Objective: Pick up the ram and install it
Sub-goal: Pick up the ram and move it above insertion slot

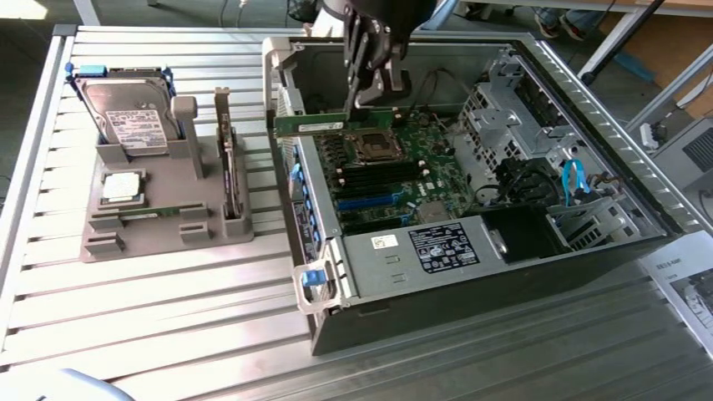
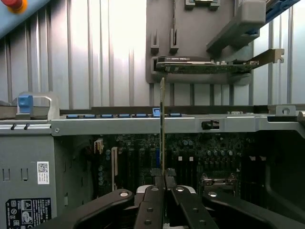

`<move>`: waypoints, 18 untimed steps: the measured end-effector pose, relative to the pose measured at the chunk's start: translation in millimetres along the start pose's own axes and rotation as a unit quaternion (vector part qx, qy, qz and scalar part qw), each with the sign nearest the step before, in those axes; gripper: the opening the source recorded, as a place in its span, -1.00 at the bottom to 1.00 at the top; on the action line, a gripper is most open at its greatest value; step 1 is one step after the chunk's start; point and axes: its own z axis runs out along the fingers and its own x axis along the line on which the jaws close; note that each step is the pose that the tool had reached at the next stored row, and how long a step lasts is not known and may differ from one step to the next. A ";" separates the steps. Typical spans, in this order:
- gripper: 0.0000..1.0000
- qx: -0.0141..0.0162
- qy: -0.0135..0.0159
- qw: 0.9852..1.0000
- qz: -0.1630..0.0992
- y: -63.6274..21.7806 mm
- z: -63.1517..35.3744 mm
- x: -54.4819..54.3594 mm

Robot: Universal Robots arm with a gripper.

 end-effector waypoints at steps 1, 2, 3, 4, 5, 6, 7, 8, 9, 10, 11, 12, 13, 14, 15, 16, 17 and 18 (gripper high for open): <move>-0.76 0.000 0.000 1.000 0.000 -2.3 0.0 0.0; -0.76 0.000 0.000 1.000 0.000 -4.7 -0.1 0.0; -0.76 0.000 0.000 1.000 0.000 -7.9 -0.1 -0.1; -0.76 0.000 0.000 1.000 0.000 -10.4 -0.2 -0.1; -0.76 0.000 0.000 1.000 0.000 -13.6 -0.2 -0.1; -0.76 0.000 0.000 1.000 0.000 -16.6 -0.3 -0.2; -0.76 0.000 0.000 1.000 0.000 -19.7 -0.3 -0.2; -0.76 0.000 0.000 1.000 0.000 -22.9 -0.4 -0.2; -0.76 0.000 0.000 1.000 0.000 -25.8 -0.4 -0.2; -0.76 0.000 0.000 1.000 0.000 -29.0 -0.5 -0.3; -0.76 0.000 0.000 1.000 0.000 -32.0 -0.6 -0.3; -0.76 0.000 0.000 1.000 0.000 -35.1 -0.6 -0.3; -0.76 0.000 0.000 1.000 0.000 -38.2 -0.7 -0.4; -0.76 0.000 0.000 1.000 0.000 -41.1 -0.7 -0.4; -0.76 0.000 0.000 1.000 0.000 -43.9 -0.8 -0.4; -0.76 0.000 0.000 1.000 0.000 -46.7 -0.8 -0.4; -0.76 0.000 0.000 1.000 0.000 -49.3 -0.9 -0.5; -0.76 0.000 0.000 1.000 0.000 -51.8 -0.9 -0.5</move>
